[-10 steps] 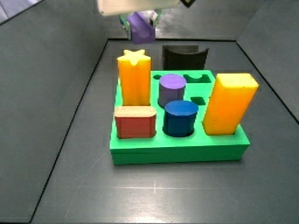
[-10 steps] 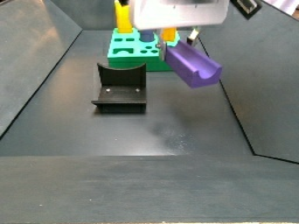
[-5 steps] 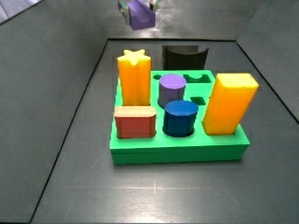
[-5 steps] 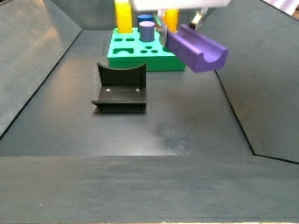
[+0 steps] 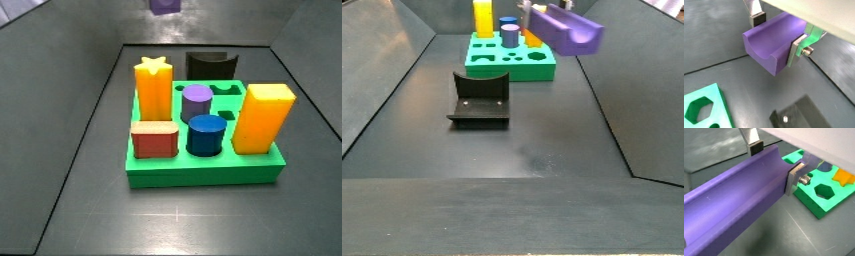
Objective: Pick up the arch object. Move up. Place the arch object on the fixture. Regrasp the arch object. Move to above the board. Insert the arch object.
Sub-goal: Place the arch object on the fixture.
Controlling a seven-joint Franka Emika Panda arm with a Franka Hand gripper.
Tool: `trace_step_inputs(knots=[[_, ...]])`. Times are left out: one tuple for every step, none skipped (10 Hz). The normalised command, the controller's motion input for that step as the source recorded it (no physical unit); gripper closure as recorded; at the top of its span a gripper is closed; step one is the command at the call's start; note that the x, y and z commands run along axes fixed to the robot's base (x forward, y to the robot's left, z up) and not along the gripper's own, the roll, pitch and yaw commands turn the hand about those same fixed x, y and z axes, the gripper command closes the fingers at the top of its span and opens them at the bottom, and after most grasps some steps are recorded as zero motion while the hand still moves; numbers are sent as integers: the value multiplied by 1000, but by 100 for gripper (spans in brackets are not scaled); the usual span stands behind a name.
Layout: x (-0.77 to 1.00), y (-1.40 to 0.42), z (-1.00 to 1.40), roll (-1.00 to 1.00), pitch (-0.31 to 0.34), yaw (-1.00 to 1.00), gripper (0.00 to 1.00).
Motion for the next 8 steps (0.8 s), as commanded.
trace_step_inputs(knots=[[1000,120,43,-362,-178,-989,100],[1000,108,53,-294,-138,-750,100],[1000,99,51,-195,-75,-431,100],[1000,96,36,-138,-37,-275,100],[1000,87,33,-104,-1,-156,100],[1000,82,28,-87,28,-108,100],[982,75,19,-66,63,-72,100],[902,64,17,-57,78,-62,100]])
